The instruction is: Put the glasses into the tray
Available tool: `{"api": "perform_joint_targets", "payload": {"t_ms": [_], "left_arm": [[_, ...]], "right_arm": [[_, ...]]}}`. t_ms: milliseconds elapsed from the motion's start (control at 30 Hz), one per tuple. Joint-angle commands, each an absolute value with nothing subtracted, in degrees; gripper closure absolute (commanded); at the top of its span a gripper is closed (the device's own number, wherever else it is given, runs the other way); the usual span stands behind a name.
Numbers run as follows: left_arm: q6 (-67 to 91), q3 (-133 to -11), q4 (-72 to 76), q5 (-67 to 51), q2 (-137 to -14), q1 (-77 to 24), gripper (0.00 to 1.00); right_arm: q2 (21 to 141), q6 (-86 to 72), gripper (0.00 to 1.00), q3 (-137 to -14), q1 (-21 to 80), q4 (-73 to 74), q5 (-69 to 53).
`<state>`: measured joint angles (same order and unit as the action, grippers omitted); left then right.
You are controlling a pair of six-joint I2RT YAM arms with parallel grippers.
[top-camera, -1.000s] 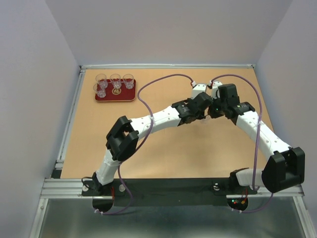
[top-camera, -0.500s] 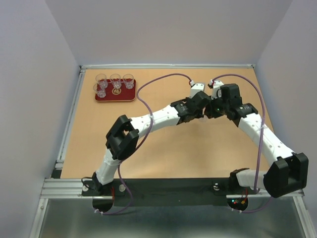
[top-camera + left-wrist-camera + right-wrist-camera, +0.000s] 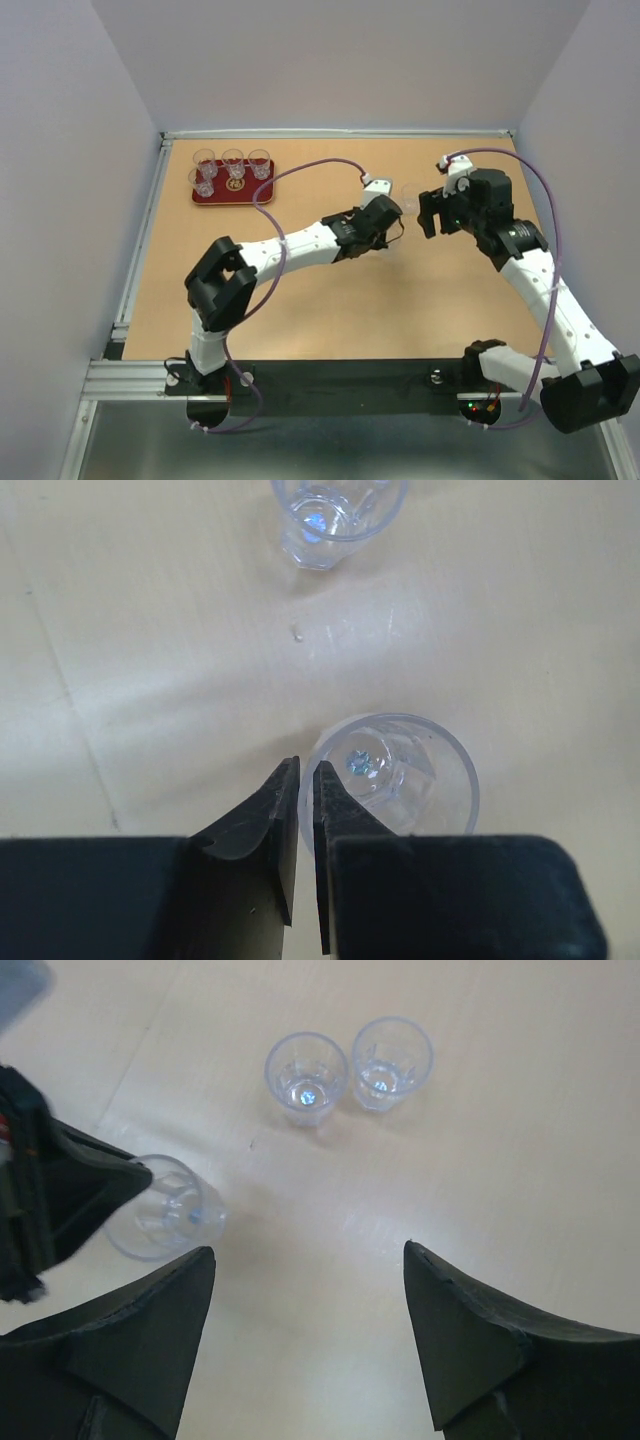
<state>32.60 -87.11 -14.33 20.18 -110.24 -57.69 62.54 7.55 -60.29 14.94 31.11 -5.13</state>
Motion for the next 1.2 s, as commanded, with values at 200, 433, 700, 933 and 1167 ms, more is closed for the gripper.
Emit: {"api": "perform_joint_targets", "payload": {"t_ms": [200,433,700,933,1167], "left_arm": [[28.65,-73.49,-8.62,17.87,-90.81,-48.10,1.00],[27.87,-64.51,-5.36,10.19,-84.99,-24.04,1.00],[26.28,-72.23,-6.50,14.06,-94.12,-9.24,1.00],[22.59,-83.39,-7.56,17.40,-103.53,-4.93,1.00],[18.81,-90.43,-8.35,16.26,-110.03,-1.94,1.00]], "right_arm": [[58.80,11.78,0.19,-53.98,7.83,27.25,-8.96],[61.26,9.14,0.19,-48.34,1.15,21.97,-17.30],[56.87,10.55,0.18,-45.79,0.35,21.88,-17.14],[56.34,10.37,0.18,-45.62,0.35,21.88,-17.40],[55.81,10.37,0.18,-45.53,0.26,21.80,-16.88]]}}
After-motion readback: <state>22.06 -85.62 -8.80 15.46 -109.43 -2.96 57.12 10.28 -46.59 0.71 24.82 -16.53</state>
